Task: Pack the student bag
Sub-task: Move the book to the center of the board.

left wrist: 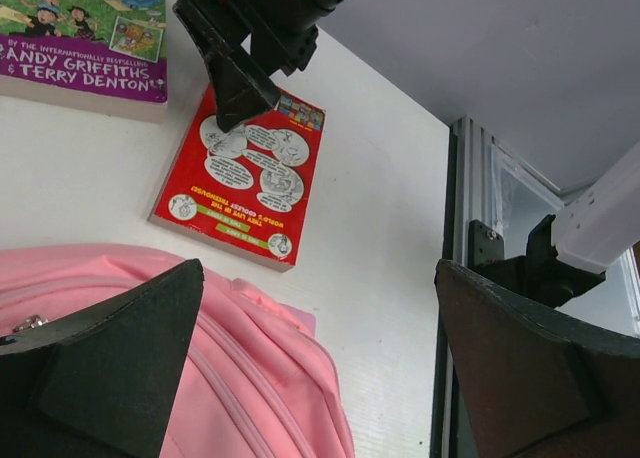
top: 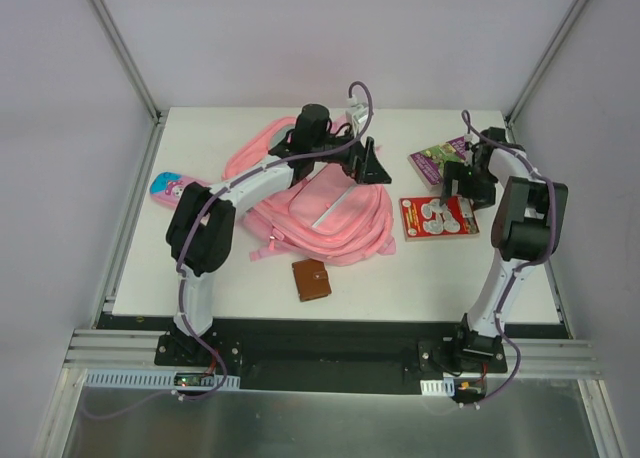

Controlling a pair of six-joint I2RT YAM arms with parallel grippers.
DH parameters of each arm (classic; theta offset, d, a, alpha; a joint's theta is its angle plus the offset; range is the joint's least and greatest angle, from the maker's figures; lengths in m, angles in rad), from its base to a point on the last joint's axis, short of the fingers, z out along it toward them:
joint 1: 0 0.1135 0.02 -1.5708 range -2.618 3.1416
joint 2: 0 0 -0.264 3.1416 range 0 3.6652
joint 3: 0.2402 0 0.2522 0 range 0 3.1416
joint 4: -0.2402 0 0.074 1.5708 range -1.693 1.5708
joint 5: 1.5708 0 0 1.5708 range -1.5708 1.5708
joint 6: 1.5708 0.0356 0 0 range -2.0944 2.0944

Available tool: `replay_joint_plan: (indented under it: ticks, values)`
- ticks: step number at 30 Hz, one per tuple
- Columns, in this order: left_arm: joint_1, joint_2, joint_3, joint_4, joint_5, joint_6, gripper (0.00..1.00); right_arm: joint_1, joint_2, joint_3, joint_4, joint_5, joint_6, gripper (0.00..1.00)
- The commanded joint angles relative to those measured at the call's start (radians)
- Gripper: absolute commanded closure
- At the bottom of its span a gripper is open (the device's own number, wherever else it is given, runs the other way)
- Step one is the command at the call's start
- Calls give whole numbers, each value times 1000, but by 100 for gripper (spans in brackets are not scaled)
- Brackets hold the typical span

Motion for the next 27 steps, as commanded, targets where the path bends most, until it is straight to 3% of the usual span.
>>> replay_joint_plan:
  ticks: [1,4,11,15,20,27]
  values:
    - [-12,-42,-1,-40,22,54,1,68,-15,5,-83,130,-56,3]
    - [-17,5,56,-77,34,78,1,81,-50,-24,-74,218,-27,4]
    - [-49,222,347,-149,86,101,1,42,-284,-135,92,25,51,4]
    - [-66,317,429,-163,66,112,1,10,-387,-139,43,116,226,4]
    - [-87,426,527,-131,34,106,1,-44,-623,-343,122,37,488,4]
    - [-104,620,725,-123,-52,100,1,-62,-806,-593,162,0,640,4]
